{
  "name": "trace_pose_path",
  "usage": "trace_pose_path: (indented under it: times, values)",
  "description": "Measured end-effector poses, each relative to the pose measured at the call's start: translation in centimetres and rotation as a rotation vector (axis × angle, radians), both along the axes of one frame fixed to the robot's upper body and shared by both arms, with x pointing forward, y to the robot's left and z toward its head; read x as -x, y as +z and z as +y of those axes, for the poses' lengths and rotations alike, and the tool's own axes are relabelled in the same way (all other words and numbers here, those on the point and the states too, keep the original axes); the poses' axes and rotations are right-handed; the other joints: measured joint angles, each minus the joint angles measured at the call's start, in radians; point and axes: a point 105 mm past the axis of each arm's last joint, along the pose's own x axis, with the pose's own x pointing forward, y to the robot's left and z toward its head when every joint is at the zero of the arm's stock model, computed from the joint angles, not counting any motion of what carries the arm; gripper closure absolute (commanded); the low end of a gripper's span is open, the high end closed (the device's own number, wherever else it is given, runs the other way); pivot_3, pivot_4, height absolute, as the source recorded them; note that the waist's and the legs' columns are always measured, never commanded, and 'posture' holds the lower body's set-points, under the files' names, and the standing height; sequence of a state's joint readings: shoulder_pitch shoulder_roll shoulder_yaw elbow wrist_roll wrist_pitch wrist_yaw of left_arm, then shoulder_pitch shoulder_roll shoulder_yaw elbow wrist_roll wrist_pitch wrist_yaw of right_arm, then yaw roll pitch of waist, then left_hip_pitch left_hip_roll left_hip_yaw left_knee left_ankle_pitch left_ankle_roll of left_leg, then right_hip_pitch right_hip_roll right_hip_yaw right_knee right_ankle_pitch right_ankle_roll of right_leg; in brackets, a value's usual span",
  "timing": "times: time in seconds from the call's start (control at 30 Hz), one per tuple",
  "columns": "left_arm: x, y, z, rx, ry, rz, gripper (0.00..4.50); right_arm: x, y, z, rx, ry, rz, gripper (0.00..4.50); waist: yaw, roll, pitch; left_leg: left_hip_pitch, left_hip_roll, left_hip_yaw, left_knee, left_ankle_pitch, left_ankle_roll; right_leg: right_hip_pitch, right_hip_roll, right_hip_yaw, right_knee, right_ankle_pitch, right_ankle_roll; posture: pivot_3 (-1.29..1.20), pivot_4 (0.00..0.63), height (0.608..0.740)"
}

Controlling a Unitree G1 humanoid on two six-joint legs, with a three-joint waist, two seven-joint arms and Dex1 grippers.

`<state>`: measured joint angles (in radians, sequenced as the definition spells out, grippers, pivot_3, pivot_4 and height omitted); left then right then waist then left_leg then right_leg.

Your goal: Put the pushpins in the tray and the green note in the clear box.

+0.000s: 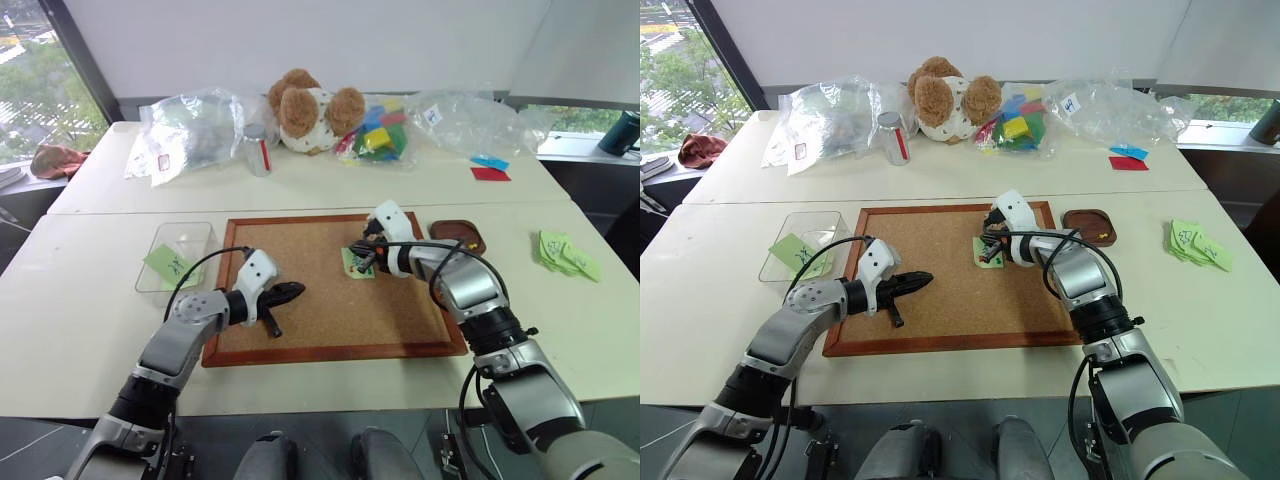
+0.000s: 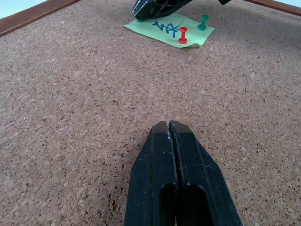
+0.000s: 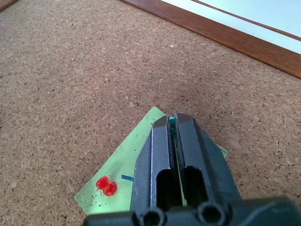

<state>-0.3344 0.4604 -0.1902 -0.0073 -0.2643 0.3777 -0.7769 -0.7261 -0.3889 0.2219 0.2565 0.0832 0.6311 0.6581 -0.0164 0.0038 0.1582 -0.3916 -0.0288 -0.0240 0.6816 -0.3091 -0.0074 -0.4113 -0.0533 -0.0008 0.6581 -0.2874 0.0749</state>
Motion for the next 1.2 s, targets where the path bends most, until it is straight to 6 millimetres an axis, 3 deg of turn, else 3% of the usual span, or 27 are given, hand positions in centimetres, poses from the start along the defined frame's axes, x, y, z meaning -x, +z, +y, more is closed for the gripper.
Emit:
trace_pose_path:
  times: [0.07, 0.37, 0.53, 0.67, 0.8, 1.1, 1.2]
  values:
    - [0.1, 0.0, 0.0, 0.001, 0.001, 0.0, 4.5, 0.2, 0.6, 0.1, -0.021, 0.006, 0.001, 4.48, 0.0, 0.0, 0.0, 0.0, 0.0, 0.0, 0.0, 0.0, 0.0, 0.0, 0.0, 0.0, 0.0, 0.0, 0.0, 0.0, 0.15, 0.74]
    - [0.1, -0.1, 0.1, -0.011, 0.001, -0.002, 4.5, 1.1, 7.4, -0.3, -0.164, 0.005, -0.119, 4.48, 0.001, 0.0, -0.001, 0.0, 0.0, 0.0, 0.0, -0.002, 0.004, 0.0, 0.0, 0.0, 0.0, 0.0, 0.0, 0.0, 0.15, 0.74]
    - [0.3, -0.2, 0.1, -0.011, -0.005, 0.001, 4.5, -0.6, 8.9, -7.3, -0.163, -0.242, -0.18, 4.48, 0.006, 0.0, -0.001, 0.0, 0.0, 0.0, 0.0, -0.003, 0.005, 0.001, -0.001, 0.0, -0.001, 0.0, 0.0, 0.0, 0.15, 0.74]
    - [0.2, -0.3, 0.3, -0.014, 0.003, 0.003, 4.5, -1.8, 7.1, -13.2, -0.152, -0.453, -0.154, 4.48, 0.003, 0.001, -0.002, 0.001, 0.0, 0.0, 0.0, -0.003, 0.005, 0.002, -0.001, 0.0, -0.001, 0.0, 0.0, 0.0, 0.15, 0.74]
    - [0.1, -0.3, 0.3, -0.013, 0.001, 0.006, 4.5, -2.1, 4.3, -15.9, -0.162, -0.559, -0.083, 4.48, 0.003, 0.002, -0.002, 0.001, 0.0, 0.0, 0.0, -0.003, 0.005, 0.002, -0.001, 0.0, -0.001, 0.0, 0.0, 0.0, 0.15, 0.74]
    - [0.0, -0.3, 0.3, -0.016, -0.011, -0.002, 4.5, -2.0, 1.3, -16.9, -0.171, -0.607, 0.035, 4.48, 0.003, 0.002, -0.002, 0.001, 0.0, 0.001, 0.0, -0.003, 0.005, 0.002, -0.001, 0.0, 0.0, 0.0, 0.0, 0.0, 0.15, 0.74]
    - [0.0, -0.3, 0.3, -0.017, -0.01, -0.003, 4.5, -2.0, 1.1, -16.8, -0.163, -0.603, 0.04, 3.57, 0.003, 0.002, -0.002, 0.001, 0.0, 0.0, 0.0, -0.003, 0.005, 0.002, -0.001, 0.0, 0.0, 0.0, 0.0, 0.0, 0.15, 0.74]
